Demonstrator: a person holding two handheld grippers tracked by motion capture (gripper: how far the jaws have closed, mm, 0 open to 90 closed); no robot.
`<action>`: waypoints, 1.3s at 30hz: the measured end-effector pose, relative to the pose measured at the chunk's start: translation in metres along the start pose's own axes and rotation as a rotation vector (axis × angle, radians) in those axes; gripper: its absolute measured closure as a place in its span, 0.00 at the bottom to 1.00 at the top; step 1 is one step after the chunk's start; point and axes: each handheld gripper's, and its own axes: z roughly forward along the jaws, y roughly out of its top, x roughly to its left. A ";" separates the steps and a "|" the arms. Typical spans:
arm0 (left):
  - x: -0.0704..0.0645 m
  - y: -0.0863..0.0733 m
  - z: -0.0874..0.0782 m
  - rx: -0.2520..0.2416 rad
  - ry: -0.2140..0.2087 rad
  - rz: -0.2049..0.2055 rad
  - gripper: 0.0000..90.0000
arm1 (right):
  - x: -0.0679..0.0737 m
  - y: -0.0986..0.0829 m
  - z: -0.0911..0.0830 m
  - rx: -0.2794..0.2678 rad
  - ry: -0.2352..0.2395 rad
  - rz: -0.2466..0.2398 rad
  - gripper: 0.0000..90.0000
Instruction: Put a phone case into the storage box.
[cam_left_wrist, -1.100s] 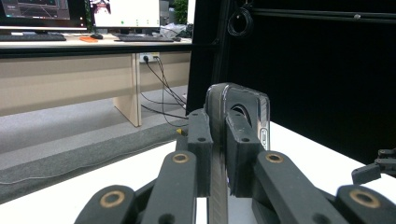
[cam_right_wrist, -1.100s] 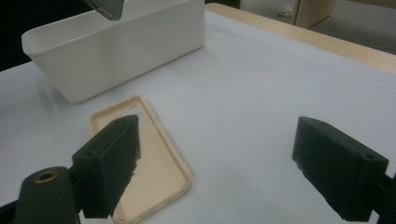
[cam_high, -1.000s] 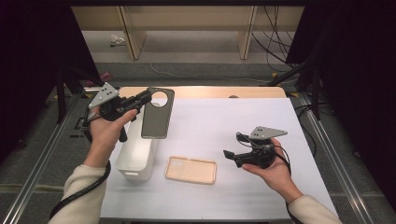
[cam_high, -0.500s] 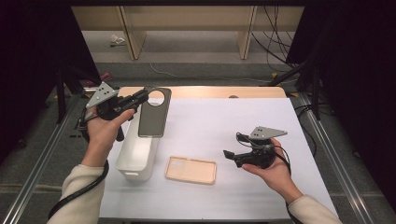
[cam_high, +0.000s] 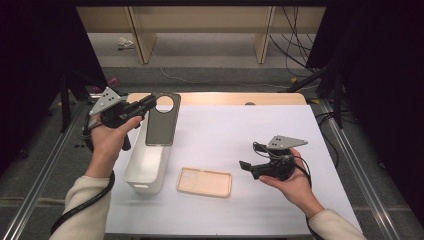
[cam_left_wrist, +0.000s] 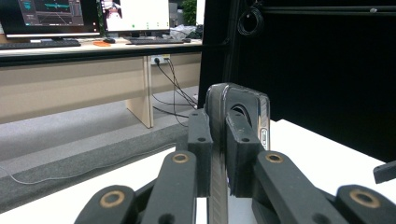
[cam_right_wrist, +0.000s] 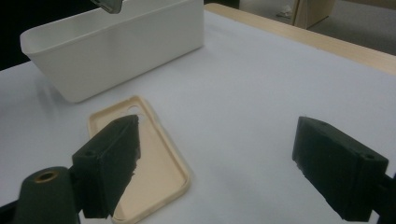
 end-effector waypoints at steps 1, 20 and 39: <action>0.000 0.000 0.000 0.000 -0.001 -0.001 0.91 | 0.000 0.000 0.000 -0.001 -0.001 0.001 0.18; 0.030 0.002 0.003 -0.011 0.010 -0.028 0.91 | -0.001 0.000 0.001 -0.001 -0.006 0.012 0.18; 0.046 0.000 0.021 -0.002 0.005 -0.008 0.91 | -0.002 -0.001 0.001 -0.003 -0.005 0.016 0.18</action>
